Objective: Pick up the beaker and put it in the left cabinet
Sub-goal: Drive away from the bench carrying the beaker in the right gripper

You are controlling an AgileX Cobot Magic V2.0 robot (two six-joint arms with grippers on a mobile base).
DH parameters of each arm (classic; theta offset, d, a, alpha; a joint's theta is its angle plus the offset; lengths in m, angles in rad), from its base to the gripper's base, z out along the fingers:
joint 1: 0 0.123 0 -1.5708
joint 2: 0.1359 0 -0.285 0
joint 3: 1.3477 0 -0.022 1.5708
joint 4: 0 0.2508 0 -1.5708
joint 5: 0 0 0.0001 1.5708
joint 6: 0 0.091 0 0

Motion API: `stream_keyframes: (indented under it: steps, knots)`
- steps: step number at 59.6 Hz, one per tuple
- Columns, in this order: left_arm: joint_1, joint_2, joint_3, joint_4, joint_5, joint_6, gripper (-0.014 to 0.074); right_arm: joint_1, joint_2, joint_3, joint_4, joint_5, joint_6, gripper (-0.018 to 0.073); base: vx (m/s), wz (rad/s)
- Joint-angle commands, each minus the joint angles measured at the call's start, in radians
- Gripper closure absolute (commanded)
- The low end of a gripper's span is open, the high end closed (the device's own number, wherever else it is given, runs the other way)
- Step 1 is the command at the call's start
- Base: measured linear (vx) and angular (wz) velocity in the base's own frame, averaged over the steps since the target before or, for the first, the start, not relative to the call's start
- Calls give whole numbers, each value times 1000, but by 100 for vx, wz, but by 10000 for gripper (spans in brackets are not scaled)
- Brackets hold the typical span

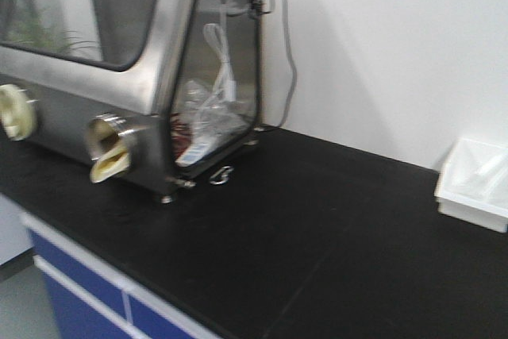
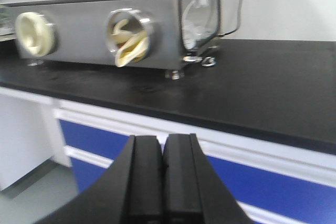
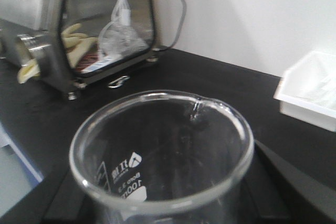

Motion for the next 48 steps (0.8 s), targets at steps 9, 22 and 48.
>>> stream_keyframes:
  steps: [9, 22, 48]
  knots:
    - [-6, -19, 15, -3, -89, -3, 604, -4, 3, -25, -28, -72, -9, 565, -12, 56]
    - [-6, -19, 15, -3, -89, -3, 604, -4, 3, -25, -28, -72, -9, 565, -8, 63]
    - [-6, -19, 15, -3, -89, -3, 604, -4, 3, -25, -28, -72, -9, 565, 4, 68]
